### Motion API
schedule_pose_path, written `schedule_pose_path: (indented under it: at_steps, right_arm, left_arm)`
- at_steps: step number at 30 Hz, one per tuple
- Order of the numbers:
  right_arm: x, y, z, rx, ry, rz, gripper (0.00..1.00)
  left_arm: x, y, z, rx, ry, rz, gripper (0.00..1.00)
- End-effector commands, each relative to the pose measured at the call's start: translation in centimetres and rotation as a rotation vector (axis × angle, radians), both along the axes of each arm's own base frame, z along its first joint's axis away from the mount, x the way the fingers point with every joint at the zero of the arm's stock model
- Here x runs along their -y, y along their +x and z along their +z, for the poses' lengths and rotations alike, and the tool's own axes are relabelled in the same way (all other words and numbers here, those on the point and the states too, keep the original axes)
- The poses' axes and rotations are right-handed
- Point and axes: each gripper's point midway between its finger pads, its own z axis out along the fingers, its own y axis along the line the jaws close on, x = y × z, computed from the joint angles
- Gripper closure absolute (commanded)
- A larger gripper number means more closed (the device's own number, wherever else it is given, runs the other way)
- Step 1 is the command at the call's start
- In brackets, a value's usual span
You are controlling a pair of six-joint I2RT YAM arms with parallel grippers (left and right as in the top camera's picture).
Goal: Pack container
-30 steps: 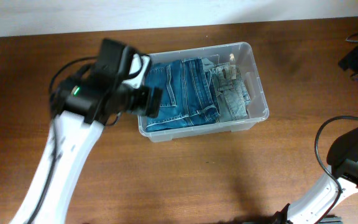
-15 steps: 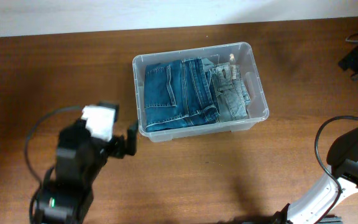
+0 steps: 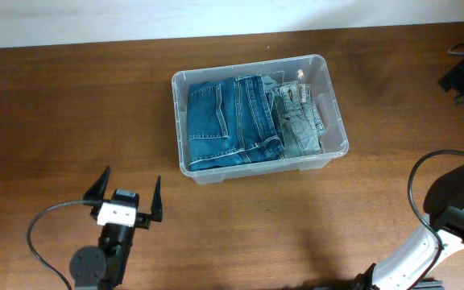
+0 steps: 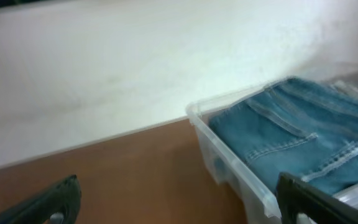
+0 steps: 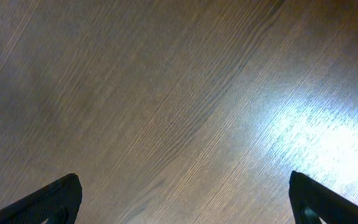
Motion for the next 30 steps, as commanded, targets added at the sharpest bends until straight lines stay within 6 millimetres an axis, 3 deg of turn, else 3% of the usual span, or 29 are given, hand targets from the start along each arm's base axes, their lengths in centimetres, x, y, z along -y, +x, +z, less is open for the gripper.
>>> schedule_pose_path:
  at_steps: [1, 12, 22, 25, 30]
  right_arm:
    - [0.0, 0.0, -0.4, -0.007, 0.003, -0.011, 0.01]
    - [0.0, 0.0, -0.4, -0.007, 0.003, -0.011, 0.02]
    - [0.0, 0.0, -0.4, -0.007, 0.003, -0.011, 0.01]
    - [0.0, 0.0, -0.4, -0.007, 0.003, -0.011, 0.01]
    - [0.0, 0.0, -0.4, -0.007, 0.003, -0.011, 0.01]
  left_arm:
    - [-0.4, -0.3, -0.7, 0.039, 0.021, 0.009, 0.01]
    - [-1.6, -1.3, 0.2, 0.102, 0.039, 0.061, 0.0]
    - [-1.6, -1.5, -2.4, 0.014, 0.065, 0.061, 0.01]
    - [-1.4, -1.4, -5.1, -0.084, 0.062, 0.044, 0.01]
    - [-1.4, -1.4, -5.1, -0.085, 0.063, 0.047, 0.01]
